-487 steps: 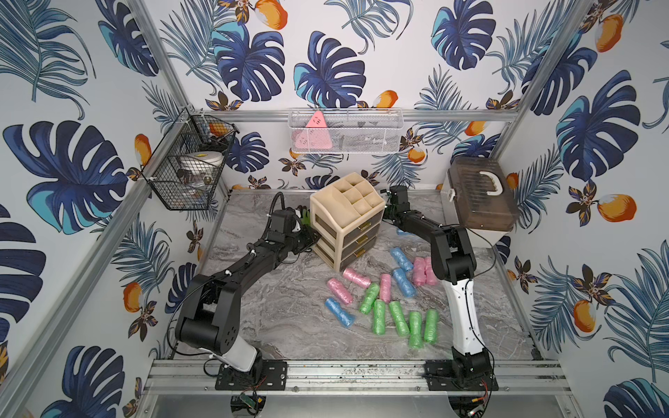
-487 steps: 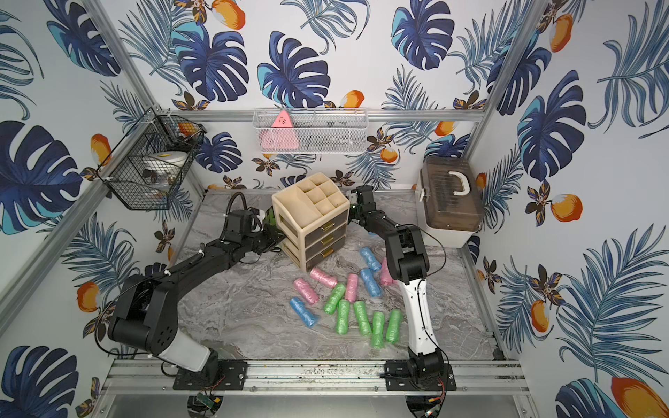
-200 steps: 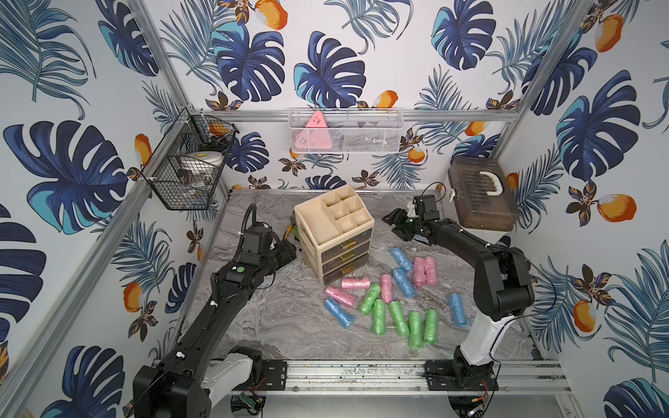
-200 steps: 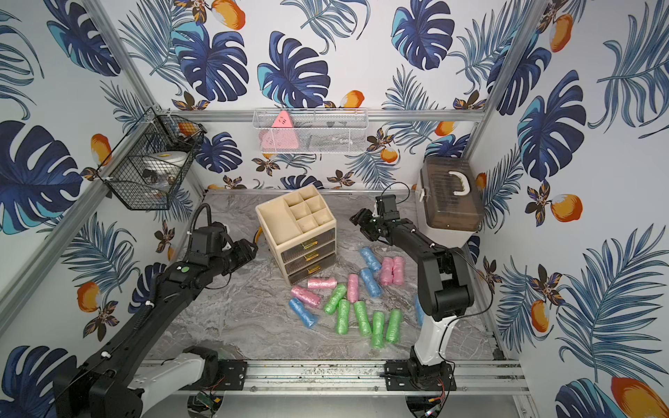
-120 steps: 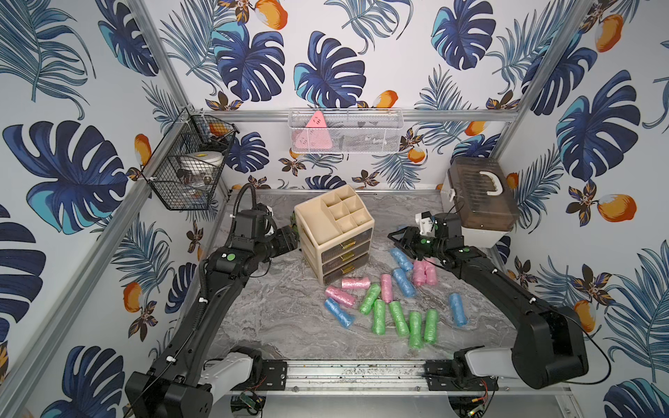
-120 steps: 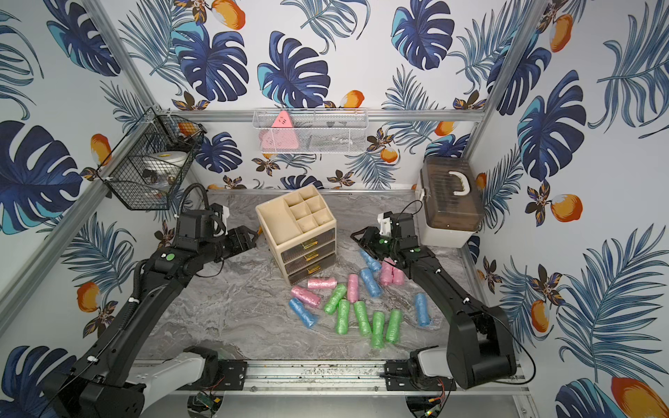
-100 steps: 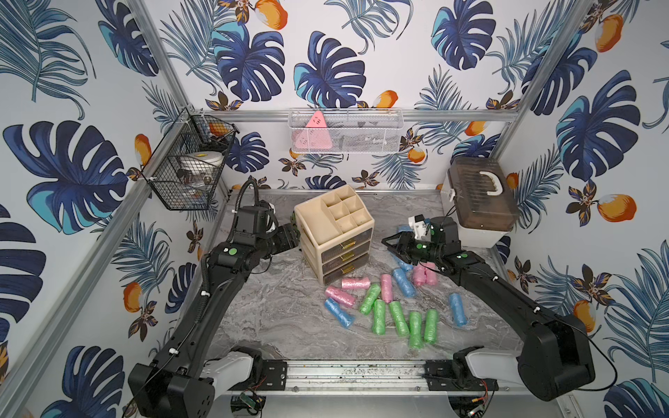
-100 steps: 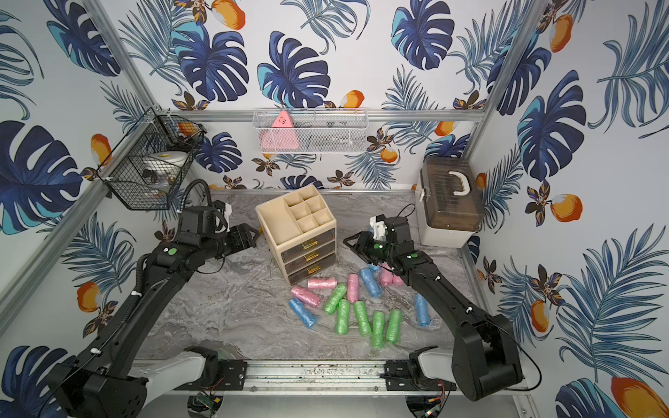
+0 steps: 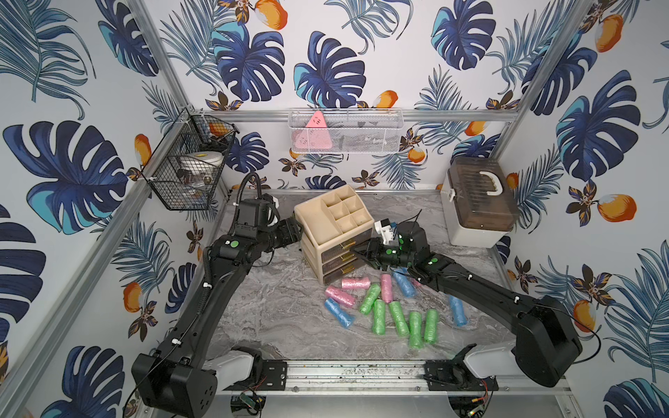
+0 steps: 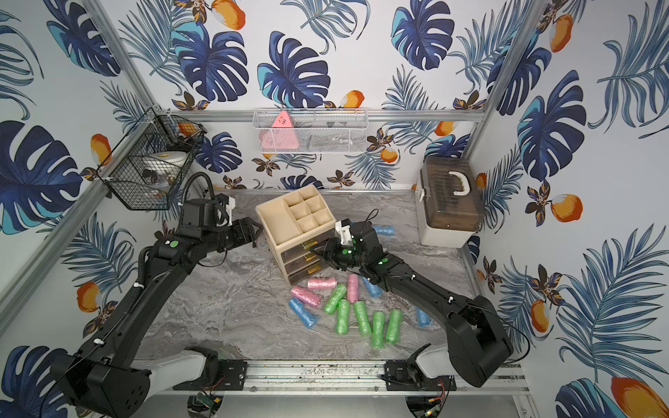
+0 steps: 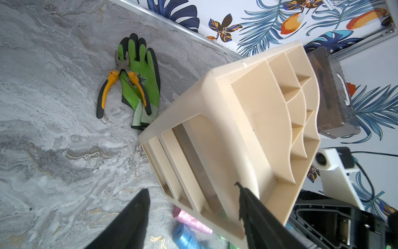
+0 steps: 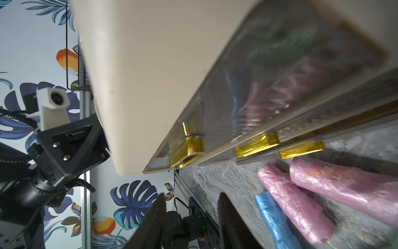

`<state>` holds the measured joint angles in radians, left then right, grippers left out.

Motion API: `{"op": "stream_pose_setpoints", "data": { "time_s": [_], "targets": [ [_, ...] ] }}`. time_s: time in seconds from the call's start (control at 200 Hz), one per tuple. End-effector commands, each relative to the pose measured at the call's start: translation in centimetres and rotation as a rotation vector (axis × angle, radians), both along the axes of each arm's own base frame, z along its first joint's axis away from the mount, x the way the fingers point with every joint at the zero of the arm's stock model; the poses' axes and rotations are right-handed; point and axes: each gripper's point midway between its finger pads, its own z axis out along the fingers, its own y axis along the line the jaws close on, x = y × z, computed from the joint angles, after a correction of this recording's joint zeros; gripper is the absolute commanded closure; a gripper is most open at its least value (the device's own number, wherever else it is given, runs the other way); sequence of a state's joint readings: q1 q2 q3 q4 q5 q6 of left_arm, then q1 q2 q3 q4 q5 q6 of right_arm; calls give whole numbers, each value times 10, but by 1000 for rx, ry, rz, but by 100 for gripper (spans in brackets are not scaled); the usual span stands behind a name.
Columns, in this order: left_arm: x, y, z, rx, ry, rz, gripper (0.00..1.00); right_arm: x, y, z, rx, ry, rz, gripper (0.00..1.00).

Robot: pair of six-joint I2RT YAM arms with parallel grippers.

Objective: Sort the rolls of trash bags by color and place them into the drawer
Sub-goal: Open the drawer in the storage box.

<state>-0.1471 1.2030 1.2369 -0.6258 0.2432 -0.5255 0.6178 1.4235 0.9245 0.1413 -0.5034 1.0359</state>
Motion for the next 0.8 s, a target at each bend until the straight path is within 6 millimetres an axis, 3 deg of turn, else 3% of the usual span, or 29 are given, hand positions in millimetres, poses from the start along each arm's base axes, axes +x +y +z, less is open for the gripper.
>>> {"op": "stream_pose_setpoints", "data": {
  "time_s": [0.0, 0.335, 0.615, 0.791],
  "targets": [
    [5, -5, 7, -17, -16, -18, 30, 14, 6, 11, 42, -32, -42, 59],
    [12, -13, 14, -65, -36, -38, 30, 26, 17, 8, 55, -22, -39, 60],
    [14, -15, 27, -89, -69, -41, 29, 34, 15, 7, 45, -23, -81, 64],
    [18, -13, 19, -71, -49, -33, 29, 39, 9, 5, 52, -25, -131, 65]
  ]
}}
